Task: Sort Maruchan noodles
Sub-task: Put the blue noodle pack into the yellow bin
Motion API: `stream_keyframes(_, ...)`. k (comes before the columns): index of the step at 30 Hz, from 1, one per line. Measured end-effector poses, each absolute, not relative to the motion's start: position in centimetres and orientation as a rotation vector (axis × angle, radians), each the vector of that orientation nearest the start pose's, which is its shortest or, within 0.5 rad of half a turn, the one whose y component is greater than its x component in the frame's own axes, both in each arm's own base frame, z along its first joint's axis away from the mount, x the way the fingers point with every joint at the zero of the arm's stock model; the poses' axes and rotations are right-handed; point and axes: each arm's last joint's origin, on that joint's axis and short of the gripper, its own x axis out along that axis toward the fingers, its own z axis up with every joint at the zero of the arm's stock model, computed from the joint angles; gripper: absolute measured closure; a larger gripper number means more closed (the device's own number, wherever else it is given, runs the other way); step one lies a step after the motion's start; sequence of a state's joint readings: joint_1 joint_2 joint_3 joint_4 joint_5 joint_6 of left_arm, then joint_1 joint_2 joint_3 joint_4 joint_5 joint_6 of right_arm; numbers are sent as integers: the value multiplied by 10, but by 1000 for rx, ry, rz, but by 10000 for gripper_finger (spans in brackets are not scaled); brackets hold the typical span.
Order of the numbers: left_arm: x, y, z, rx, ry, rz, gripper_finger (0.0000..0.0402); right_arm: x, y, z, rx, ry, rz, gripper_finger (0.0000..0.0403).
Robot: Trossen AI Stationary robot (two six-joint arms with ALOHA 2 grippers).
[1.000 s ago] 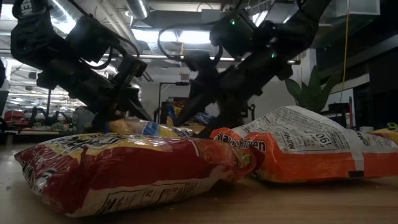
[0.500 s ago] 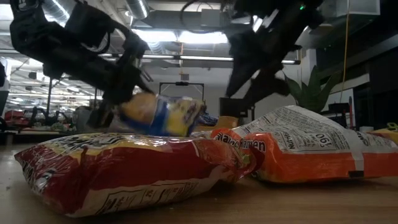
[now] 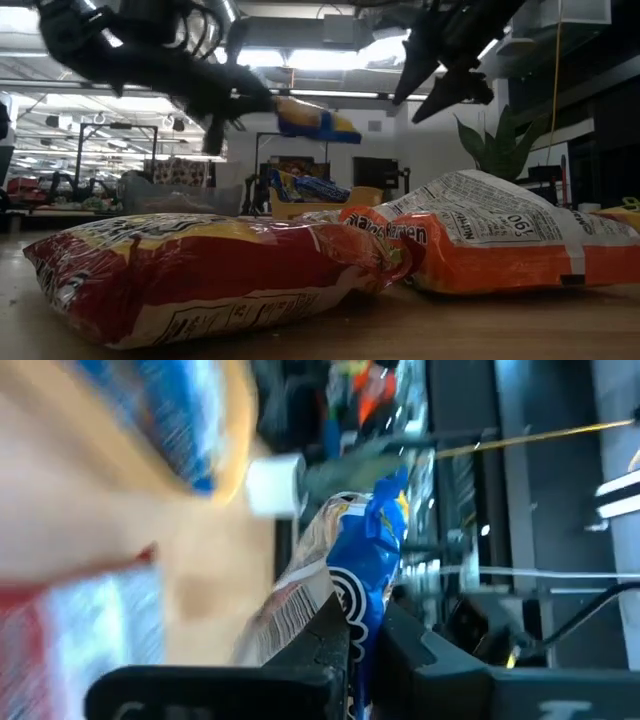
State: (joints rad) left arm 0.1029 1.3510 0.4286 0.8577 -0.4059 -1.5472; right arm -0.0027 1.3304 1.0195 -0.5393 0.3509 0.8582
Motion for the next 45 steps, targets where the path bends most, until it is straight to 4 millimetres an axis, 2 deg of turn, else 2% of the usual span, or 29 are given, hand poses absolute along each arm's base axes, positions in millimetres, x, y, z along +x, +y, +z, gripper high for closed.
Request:
stream_keyframes(5, 268, 54, 220, -1409, -505, 608, 388, 261, -13, 282, 645, 601, -681, 191)
stream_keyframes(11, 294, 78, 228, -1397, -583, 688, 388, 257, -13, 285, 635, 592, -698, 191)
stream_keyframes(17, 330, 93, 205, -1541, -614, 720, 388, 255, -13, 283, 619, 618, -705, 191)
stream_keyframes(22, 347, 101, 180, -1629, -689, 795, 388, 254, -13, 282, 620, 644, -699, 191)
stream_keyframes(26, 353, 105, 167, -1690, -811, 847, 388, 253, -13, 281, 618, 654, -700, 191)
stream_keyframes(35, 361, 110, 150, -1734, -909, 887, 388, 253, -13, 281, 600, 662, -699, 191)
stream_keyframes(45, 366, 119, 146, -1727, -956, 910, 379, 252, -13, 281, 582, 667, -698, 191)
